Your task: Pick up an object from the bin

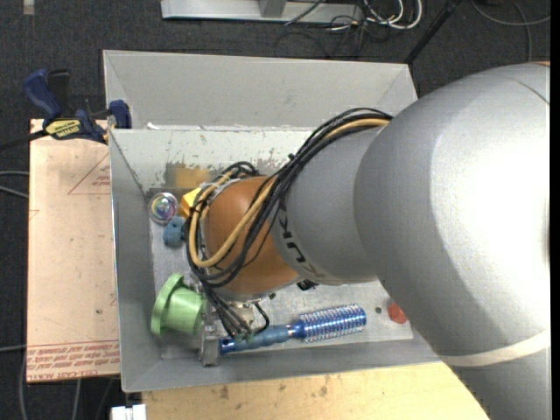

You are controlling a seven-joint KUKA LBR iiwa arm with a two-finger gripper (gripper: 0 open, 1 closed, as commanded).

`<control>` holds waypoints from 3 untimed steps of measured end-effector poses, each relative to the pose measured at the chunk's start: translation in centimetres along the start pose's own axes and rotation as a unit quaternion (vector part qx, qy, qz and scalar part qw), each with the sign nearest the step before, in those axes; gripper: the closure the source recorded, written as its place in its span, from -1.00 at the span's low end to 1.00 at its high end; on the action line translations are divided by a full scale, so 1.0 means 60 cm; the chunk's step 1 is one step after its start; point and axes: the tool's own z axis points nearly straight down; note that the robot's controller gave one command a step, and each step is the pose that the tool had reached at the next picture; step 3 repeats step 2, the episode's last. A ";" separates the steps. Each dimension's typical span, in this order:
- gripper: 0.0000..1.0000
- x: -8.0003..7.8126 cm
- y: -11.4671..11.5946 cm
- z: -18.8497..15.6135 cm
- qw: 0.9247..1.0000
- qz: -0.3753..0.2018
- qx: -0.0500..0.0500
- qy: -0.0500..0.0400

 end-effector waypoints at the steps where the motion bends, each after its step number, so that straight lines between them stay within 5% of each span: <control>1: 1.00 0.000 0.004 0.002 1.000 0.000 -0.003 -0.001; 2: 1.00 -0.038 -0.012 -0.223 1.000 0.016 -0.004 -0.006; 3: 1.00 -0.038 -0.012 -0.223 1.000 0.016 -0.004 -0.006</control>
Offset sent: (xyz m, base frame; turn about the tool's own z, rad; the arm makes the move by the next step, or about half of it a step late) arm 0.0000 0.0000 0.0000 0.0000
